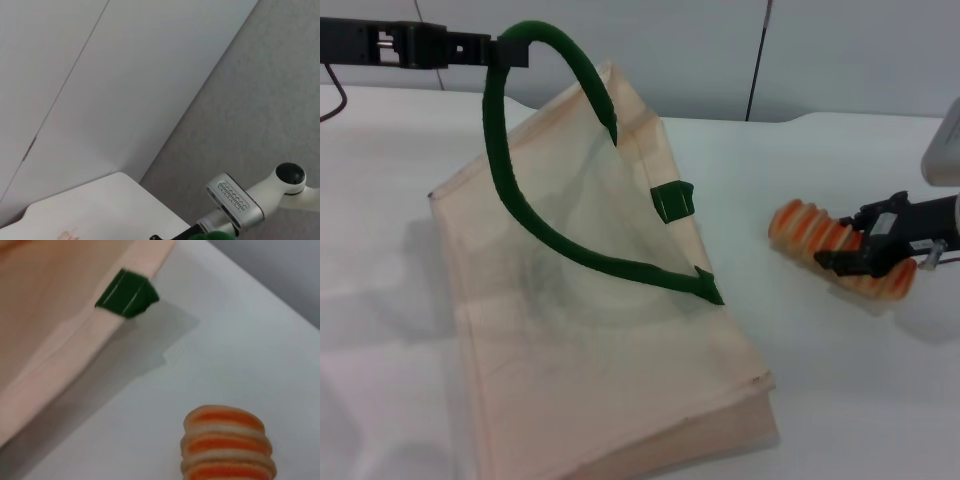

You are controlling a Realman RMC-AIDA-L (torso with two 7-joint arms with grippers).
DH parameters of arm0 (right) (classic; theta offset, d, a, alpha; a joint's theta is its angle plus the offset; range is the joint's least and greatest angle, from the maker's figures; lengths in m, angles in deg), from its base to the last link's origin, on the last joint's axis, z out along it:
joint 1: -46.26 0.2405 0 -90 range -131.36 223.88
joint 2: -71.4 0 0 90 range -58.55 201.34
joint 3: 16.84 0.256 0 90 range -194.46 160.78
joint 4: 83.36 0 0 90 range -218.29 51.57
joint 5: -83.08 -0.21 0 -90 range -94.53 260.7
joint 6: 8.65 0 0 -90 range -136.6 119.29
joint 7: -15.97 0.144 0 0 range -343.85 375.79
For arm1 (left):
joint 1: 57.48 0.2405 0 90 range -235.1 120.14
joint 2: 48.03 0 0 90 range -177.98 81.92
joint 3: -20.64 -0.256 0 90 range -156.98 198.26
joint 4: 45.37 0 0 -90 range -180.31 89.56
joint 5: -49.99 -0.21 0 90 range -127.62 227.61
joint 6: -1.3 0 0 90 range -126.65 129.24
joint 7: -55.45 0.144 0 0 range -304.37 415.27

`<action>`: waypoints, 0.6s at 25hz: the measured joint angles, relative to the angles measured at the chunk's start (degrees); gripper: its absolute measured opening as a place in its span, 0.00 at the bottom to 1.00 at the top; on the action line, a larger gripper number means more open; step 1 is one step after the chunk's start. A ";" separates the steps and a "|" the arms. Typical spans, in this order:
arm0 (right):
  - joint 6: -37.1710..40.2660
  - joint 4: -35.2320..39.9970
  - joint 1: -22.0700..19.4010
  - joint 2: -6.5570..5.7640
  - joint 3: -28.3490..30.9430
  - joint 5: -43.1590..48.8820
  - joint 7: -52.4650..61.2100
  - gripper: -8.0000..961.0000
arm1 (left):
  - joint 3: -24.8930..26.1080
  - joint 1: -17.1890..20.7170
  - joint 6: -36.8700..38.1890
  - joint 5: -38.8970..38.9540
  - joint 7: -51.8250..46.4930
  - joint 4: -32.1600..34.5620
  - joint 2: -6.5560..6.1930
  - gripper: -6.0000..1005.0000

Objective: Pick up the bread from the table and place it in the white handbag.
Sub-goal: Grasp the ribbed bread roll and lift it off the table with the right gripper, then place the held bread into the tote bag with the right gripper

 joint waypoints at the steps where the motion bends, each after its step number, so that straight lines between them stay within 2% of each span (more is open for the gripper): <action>1: 0.01 0.04 -0.10 -0.06 0.02 -0.69 -0.06 0.61 | 0.00 0.01 0.00 0.01 -0.02 -0.02 0.00 0.20; 5: 1.31 0.31 -0.44 -0.15 0.81 -4.12 -0.16 0.58 | 0.00 0.24 0.00 0.10 -0.01 -0.03 0.00 0.20; 9: 1.61 1.39 -0.72 -0.23 4.68 -6.58 -0.61 0.55 | 0.00 0.27 -0.01 -0.09 0.01 0.02 0.00 0.20; 15: -6.24 1.84 -0.41 -0.21 6.75 -8.39 -5.64 0.49 | 0.00 -0.50 -0.48 -0.28 -0.06 0.16 0.00 0.20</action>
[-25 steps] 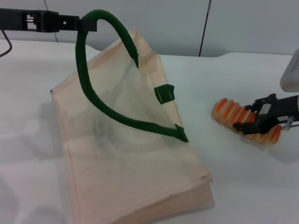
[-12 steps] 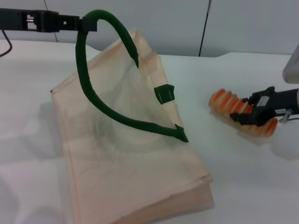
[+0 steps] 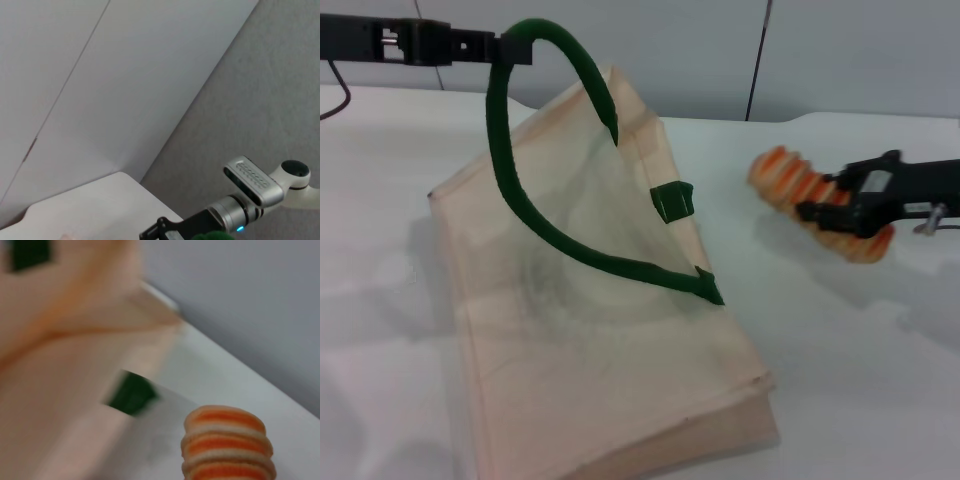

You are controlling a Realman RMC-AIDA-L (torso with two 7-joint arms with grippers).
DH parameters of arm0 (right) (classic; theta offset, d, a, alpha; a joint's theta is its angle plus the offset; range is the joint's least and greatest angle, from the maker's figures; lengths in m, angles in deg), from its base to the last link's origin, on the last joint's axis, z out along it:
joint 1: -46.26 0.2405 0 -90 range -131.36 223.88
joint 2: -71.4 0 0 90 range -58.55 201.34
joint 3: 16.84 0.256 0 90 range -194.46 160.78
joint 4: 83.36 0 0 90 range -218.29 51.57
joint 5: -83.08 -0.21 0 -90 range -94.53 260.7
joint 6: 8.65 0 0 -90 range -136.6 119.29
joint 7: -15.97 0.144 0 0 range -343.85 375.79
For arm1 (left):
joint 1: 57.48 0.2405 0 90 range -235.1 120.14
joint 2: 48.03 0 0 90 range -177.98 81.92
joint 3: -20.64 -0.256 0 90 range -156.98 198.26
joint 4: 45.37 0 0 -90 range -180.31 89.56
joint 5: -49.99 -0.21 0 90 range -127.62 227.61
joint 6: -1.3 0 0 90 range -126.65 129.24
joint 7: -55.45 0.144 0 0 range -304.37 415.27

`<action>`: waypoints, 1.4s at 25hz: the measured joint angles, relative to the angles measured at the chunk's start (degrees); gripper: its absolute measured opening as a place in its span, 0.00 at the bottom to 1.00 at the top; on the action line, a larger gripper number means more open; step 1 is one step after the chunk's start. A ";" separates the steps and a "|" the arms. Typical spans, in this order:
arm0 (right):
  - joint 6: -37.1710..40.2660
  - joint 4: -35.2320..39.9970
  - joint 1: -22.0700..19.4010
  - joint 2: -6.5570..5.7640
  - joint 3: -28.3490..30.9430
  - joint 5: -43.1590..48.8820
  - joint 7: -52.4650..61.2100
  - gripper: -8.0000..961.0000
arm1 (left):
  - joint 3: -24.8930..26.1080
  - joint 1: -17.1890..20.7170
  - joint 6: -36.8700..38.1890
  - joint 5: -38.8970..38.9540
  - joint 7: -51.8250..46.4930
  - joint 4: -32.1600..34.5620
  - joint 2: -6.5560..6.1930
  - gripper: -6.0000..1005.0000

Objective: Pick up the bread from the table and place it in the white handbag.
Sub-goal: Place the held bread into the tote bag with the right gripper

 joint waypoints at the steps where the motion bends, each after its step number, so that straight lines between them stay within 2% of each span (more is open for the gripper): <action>1: -1.68 0.00 0.34 0.09 -0.13 -0.53 -0.84 0.48 | 0.00 -0.22 -0.01 -0.06 0.00 0.02 0.00 0.20; 5: -4.13 -1.30 2.82 0.41 -1.07 -1.33 -1.95 0.46 | 0.00 -1.06 -0.04 -0.44 0.00 0.13 0.00 0.20; 10: -4.20 -4.43 6.56 0.48 -2.62 -1.37 -2.05 0.44 | 0.00 -2.37 -0.05 -0.55 0.01 0.36 0.06 0.21; 14: -3.06 -7.48 9.12 0.61 -5.03 -1.37 -2.06 0.38 | 0.00 -2.76 -0.12 -0.55 0.19 0.93 0.16 0.21; 21: -3.06 -13.67 13.55 1.13 -5.11 -2.98 -2.41 0.35 | 0.00 -3.07 -0.15 -0.55 0.28 0.97 0.18 0.21; 25: -3.08 -17.61 14.93 1.12 -5.27 -7.95 -2.42 0.34 | 0.00 -3.20 -0.14 -0.53 0.34 0.97 0.18 0.21; 35: -2.73 -21.27 16.84 1.18 -5.22 -8.76 -1.74 0.33 | 0.00 -3.66 -0.13 -0.43 0.54 0.96 0.53 0.22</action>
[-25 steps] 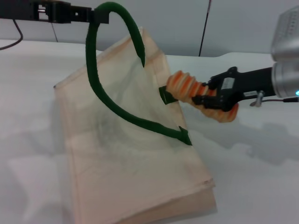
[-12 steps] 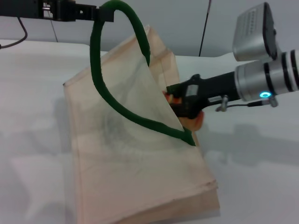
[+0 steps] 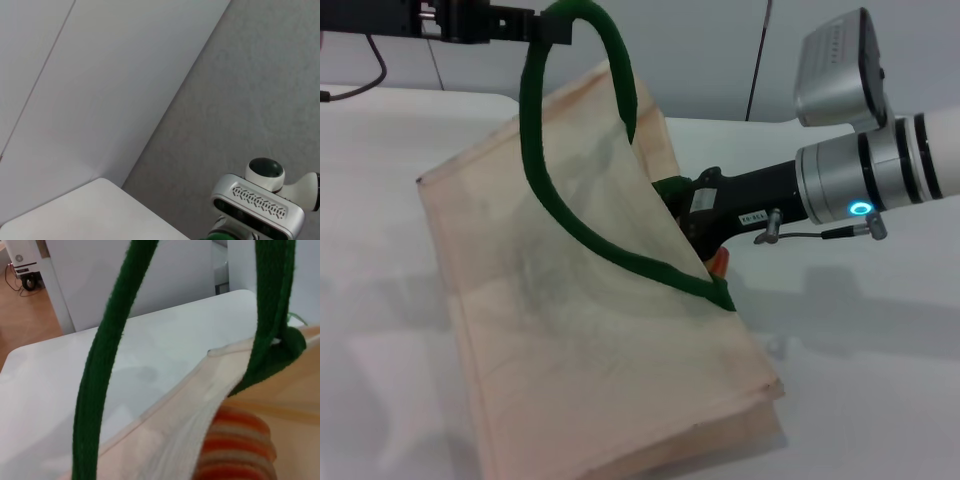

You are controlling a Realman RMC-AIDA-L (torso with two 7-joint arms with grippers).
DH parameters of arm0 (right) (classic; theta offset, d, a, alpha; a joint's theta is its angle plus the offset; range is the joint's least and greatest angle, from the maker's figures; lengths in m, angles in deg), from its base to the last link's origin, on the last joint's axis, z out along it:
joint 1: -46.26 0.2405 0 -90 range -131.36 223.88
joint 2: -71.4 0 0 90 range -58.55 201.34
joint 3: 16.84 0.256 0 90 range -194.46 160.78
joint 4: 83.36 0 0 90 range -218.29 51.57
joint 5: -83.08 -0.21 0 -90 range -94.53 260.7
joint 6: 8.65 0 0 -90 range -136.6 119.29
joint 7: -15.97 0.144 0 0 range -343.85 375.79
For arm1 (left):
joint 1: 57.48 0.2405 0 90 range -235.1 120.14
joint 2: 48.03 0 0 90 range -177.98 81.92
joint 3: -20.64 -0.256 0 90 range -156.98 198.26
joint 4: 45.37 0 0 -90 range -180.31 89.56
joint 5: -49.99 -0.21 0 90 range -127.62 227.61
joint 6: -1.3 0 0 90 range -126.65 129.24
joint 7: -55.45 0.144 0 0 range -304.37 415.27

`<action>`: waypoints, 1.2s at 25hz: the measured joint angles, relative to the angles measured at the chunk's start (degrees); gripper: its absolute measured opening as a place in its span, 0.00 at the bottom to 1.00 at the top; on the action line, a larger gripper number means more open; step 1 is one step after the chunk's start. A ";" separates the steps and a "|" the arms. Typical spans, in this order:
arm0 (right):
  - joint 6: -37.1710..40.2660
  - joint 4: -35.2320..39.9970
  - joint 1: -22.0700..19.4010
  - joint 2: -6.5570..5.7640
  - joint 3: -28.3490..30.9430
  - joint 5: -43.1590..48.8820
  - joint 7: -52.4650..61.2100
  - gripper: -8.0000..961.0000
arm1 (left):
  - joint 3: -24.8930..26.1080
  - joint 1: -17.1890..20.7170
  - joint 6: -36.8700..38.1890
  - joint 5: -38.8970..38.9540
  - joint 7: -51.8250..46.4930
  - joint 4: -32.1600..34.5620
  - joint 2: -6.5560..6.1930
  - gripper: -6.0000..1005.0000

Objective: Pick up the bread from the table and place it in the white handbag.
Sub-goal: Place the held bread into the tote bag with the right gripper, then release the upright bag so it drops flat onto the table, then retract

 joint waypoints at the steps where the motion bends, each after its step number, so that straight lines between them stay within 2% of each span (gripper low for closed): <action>1: 0.00 -0.02 0.02 0.00 0.00 0.00 -0.02 0.32 | 0.00 0.00 -0.01 0.00 0.00 0.00 0.00 0.22; 5: 0.00 -0.05 -0.07 -0.06 -0.06 -0.01 -0.21 0.32 | 0.00 -0.02 -0.38 0.00 0.02 0.00 0.03 0.22; 10: -0.01 0.16 -0.31 -0.19 -0.09 0.03 -0.16 0.40 | 0.00 -0.02 -0.61 0.00 0.01 0.00 0.09 0.22; 13: -0.03 0.18 -0.37 -0.25 -0.10 0.03 -0.02 0.65 | 0.00 -0.01 -0.62 0.00 -0.05 0.00 0.09 0.22; 18: -0.03 0.26 -0.39 -0.28 -0.10 0.11 0.05 0.89 | 0.00 0.02 -0.62 0.00 -0.07 0.00 0.09 0.22; 22: 0.42 0.27 -0.39 -0.27 -0.10 0.20 0.20 0.92 | 0.00 0.14 -0.62 0.00 -0.11 0.00 0.09 0.22; 25: 4.46 0.39 -0.88 -0.38 -0.14 0.43 2.21 0.93 | 0.00 0.25 -0.68 -0.01 -0.21 0.00 0.09 0.23; 30: 9.24 4.97 -5.38 -0.94 0.14 0.40 4.63 0.93 | 0.00 0.50 -1.51 -0.01 -0.34 0.00 0.09 0.23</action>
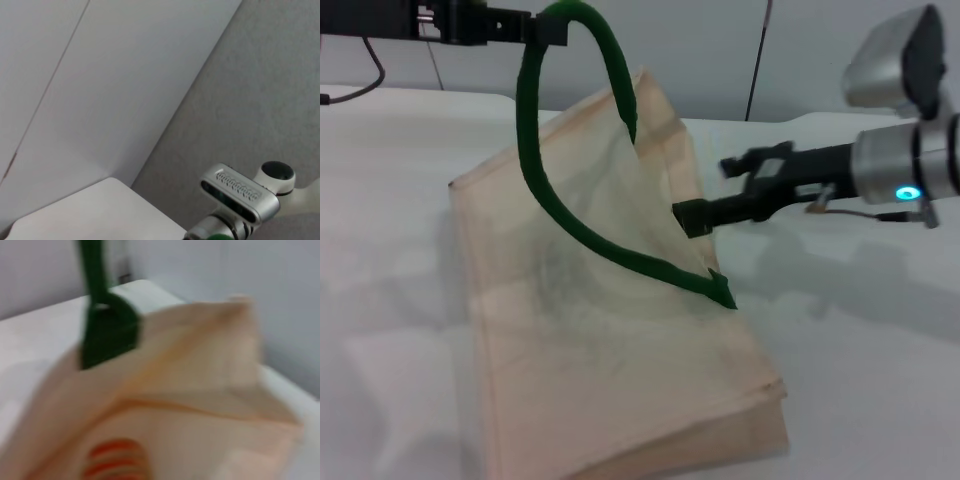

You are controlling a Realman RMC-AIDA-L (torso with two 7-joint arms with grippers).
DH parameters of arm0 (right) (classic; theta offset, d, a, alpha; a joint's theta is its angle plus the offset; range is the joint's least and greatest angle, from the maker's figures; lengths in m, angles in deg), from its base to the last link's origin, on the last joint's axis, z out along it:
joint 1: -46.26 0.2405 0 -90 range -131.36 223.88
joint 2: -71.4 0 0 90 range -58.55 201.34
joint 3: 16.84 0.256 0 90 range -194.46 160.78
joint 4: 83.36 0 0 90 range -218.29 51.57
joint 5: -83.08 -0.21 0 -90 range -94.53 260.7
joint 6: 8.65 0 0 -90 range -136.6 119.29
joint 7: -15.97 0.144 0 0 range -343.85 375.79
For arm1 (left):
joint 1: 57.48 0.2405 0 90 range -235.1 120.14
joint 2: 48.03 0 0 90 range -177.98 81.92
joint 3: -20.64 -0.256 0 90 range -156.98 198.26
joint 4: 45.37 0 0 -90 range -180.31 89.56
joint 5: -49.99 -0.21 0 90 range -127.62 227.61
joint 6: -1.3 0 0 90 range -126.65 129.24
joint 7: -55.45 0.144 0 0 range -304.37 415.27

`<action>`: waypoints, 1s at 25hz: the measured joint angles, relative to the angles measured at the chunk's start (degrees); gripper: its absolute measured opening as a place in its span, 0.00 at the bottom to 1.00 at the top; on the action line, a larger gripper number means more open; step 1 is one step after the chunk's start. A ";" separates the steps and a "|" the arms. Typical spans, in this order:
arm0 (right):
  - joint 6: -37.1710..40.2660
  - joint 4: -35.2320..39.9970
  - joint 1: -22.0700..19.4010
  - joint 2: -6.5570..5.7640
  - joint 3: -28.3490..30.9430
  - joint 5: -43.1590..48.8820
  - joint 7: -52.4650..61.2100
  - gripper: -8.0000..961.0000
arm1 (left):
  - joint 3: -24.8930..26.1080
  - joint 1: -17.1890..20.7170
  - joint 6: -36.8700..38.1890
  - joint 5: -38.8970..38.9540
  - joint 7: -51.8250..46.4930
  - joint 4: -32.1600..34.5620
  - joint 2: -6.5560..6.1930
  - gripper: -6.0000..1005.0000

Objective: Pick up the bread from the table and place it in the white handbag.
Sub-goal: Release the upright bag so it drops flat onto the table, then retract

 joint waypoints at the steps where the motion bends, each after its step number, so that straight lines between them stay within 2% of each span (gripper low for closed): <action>1: 0.43 1.56 -1.23 -0.01 0.22 -0.14 0.04 0.93 | 0.00 0.11 -0.06 0.00 0.00 0.00 0.02 0.23; 6: 4.72 5.92 -5.12 -0.07 3.78 -0.41 0.39 0.93 | 0.00 0.54 -0.63 -0.11 0.02 0.00 0.15 0.23; 15: 7.07 8.19 -9.12 -0.04 16.34 -0.55 -0.54 0.93 | 0.00 0.62 -2.37 -0.21 -0.17 0.00 0.62 0.23; 25: 6.74 7.91 -10.26 0.14 18.30 -0.56 -1.60 0.93 | 0.00 0.68 -4.41 -0.90 0.19 0.00 0.89 0.24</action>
